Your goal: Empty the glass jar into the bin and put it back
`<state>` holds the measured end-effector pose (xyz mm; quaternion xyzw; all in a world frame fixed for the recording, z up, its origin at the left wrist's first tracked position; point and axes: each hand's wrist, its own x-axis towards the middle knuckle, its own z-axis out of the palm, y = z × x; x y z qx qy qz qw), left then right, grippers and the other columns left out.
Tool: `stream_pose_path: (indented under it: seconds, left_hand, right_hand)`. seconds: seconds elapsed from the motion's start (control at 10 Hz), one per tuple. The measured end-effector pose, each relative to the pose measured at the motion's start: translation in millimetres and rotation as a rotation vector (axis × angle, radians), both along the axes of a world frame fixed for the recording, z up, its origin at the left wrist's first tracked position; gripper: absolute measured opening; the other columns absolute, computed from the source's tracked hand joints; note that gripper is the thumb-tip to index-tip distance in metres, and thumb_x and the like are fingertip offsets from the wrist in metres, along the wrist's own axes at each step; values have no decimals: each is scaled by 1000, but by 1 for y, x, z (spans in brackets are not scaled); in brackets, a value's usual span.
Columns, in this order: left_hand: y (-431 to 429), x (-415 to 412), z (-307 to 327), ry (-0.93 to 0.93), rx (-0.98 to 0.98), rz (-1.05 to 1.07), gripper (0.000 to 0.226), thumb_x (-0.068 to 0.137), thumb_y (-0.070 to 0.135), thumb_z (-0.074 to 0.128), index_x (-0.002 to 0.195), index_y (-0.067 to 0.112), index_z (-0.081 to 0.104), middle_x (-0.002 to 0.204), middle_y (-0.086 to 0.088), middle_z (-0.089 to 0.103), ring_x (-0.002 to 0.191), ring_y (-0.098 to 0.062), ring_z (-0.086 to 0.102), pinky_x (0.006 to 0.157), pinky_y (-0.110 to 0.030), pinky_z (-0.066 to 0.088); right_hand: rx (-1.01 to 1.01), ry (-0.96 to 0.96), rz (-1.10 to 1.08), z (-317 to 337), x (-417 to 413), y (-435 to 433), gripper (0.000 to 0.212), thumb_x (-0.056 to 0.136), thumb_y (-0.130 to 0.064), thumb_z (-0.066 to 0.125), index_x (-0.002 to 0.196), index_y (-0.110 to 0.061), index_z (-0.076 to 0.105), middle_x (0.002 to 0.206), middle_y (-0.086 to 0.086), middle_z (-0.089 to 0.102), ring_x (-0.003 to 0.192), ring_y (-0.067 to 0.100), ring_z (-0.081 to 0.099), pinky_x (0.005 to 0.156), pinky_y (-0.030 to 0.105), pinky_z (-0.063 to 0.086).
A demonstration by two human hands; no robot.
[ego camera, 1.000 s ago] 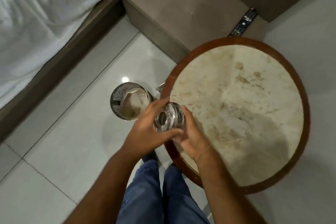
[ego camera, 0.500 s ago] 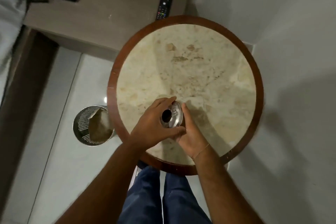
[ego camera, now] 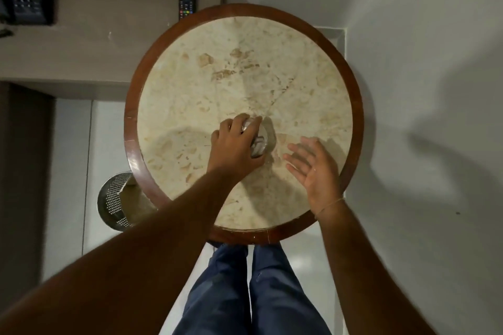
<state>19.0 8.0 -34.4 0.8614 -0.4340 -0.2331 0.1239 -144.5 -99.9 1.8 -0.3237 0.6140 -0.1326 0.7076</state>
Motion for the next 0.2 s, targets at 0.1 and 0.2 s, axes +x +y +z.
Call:
stream_pose_path:
  seconds: [0.1, 0.2]
  left_hand:
    - [-3, -2, -1, -96, 26, -32, 92, 81, 62, 76, 160, 31, 39, 159, -6, 47, 137, -38, 47, 103, -60, 45]
    - [0, -8, -6, -136, 42, -29, 104, 83, 71, 69, 167, 34, 22, 171, -8, 32, 149, -37, 38, 114, -63, 35]
  right_hand:
    - [-48, 49, -3, -3, -15, -5, 33, 110, -38, 57, 131, -16, 70, 117, 8, 84, 106, 28, 82, 91, 40, 64]
    - [-63, 63, 4, -7, -17, -3, 32, 109, -36, 57, 128, -14, 72, 117, 10, 83, 104, 26, 82, 92, 41, 64]
